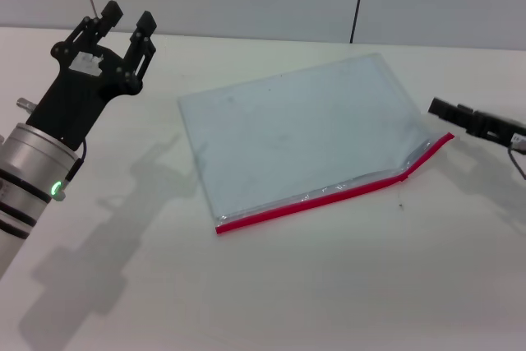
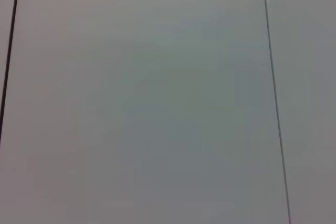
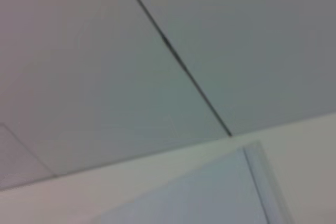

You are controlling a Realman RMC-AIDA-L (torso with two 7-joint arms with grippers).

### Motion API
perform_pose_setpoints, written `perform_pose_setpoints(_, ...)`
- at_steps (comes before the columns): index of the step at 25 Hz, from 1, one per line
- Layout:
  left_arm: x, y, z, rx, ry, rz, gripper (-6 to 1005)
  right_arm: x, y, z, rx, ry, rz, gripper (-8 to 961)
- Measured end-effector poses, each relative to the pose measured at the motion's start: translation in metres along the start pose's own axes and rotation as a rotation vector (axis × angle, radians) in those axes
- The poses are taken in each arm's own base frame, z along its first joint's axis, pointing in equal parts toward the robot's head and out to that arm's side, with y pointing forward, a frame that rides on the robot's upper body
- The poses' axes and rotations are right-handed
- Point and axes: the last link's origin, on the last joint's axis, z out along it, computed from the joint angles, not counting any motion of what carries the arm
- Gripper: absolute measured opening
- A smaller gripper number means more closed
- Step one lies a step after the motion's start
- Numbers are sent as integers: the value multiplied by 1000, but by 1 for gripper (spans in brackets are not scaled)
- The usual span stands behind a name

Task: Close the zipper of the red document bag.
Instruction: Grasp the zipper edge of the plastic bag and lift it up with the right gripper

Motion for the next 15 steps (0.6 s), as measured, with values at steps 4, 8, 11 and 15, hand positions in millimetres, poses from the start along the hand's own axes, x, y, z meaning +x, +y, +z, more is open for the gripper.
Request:
perform_pose_setpoints(4,0,0,0,0,0,-3,483,2,0,4,19,57,2,652)
perform_pose_setpoints(8,0,0,1,-3,1,-3,483,6,1,10,36,120,-12,654)
perform_pose_setpoints(11,1,0,1,-4,2,-3,483,6,1,13,51,139,-17,653)
perform_pose_setpoints(15,1,0,1,-4,2,-3,483,8,2,14,51,159,-17,652)
